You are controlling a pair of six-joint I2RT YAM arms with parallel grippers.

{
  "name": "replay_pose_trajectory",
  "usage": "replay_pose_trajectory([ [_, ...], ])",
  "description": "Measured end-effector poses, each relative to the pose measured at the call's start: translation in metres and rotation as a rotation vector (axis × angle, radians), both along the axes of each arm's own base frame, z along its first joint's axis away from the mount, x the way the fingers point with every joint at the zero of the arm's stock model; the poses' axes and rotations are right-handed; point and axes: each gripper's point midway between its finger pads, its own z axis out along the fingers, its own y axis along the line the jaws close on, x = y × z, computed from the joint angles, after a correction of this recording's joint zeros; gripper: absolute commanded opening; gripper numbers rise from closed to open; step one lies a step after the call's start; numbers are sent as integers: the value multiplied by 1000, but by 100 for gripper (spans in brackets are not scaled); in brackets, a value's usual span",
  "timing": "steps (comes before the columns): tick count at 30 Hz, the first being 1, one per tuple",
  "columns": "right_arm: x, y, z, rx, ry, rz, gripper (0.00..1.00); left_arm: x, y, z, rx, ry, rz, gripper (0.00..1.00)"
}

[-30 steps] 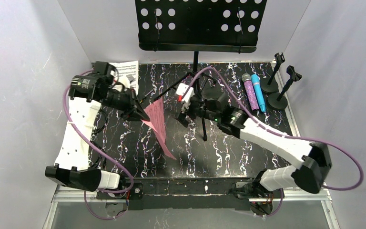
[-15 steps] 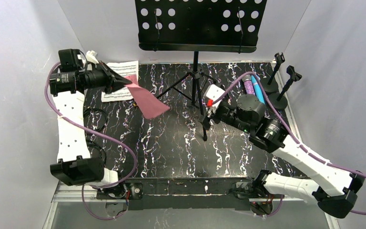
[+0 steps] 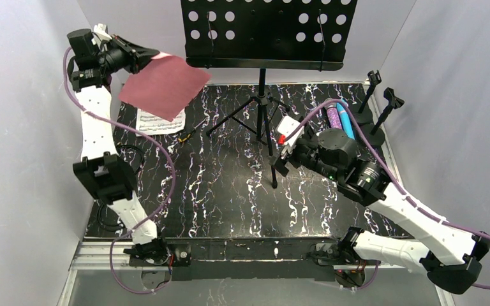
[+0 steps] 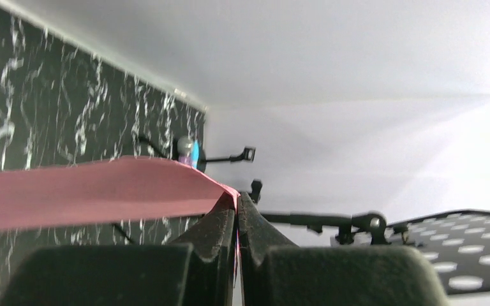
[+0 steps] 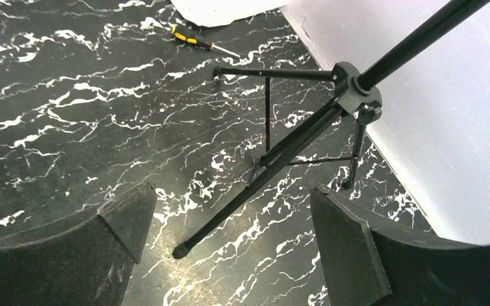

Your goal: Pack up the instrument practice props

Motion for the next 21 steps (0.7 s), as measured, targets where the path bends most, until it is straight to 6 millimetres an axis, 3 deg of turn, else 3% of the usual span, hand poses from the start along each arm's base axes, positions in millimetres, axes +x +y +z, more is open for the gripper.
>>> replay_pose_trajectory([
  [6,14,6,-26,-91,25,-30,99,89,28,-5,-97,-105,15,0],
  [11,28,17,-59,-193,66,-45,99,152,50,-36,-182,-155,40,0],
  [15,36,24,-80,-253,96,-47,99,170,56,-74,-239,-118,46,0],
  [21,43,33,-87,-274,112,-42,99,163,49,-105,-259,-123,-35,0],
])
